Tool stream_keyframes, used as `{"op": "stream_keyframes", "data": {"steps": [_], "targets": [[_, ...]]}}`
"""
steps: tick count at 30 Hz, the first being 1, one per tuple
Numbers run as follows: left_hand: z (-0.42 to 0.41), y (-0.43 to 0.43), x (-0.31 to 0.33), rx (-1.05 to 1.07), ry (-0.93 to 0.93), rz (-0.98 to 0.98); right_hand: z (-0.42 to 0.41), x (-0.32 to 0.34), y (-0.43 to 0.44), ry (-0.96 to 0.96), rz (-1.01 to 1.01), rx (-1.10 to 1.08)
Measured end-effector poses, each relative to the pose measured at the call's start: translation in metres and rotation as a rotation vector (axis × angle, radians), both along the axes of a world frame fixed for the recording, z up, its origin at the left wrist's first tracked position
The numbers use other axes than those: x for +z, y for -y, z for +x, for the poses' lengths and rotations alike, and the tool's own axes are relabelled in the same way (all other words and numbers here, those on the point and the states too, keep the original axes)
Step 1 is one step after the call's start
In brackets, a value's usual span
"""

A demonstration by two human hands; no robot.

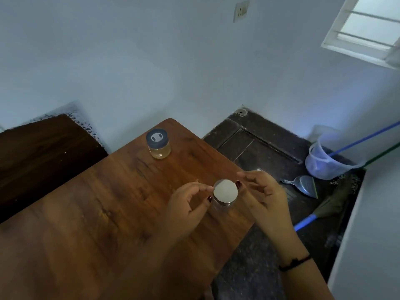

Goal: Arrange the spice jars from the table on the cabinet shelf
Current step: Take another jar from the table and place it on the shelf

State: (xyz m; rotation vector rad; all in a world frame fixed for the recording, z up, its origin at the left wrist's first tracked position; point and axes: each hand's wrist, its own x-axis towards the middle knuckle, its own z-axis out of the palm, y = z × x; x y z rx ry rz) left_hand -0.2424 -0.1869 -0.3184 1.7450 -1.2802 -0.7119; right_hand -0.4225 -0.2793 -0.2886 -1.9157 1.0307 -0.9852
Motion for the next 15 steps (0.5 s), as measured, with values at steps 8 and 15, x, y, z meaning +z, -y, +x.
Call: {"op": "stream_keyframes", "data": {"steps": [8, 15], "targets": [[-0.004, 0.015, -0.019, 0.016, 0.003, 0.103, -0.006, -0.022, 0.012, -0.084, 0.053, 0.011], [-0.002, 0.028, -0.04, 0.03, 0.04, 0.13, -0.004, -0.056, 0.022, -0.204, 0.156, 0.002]]}}
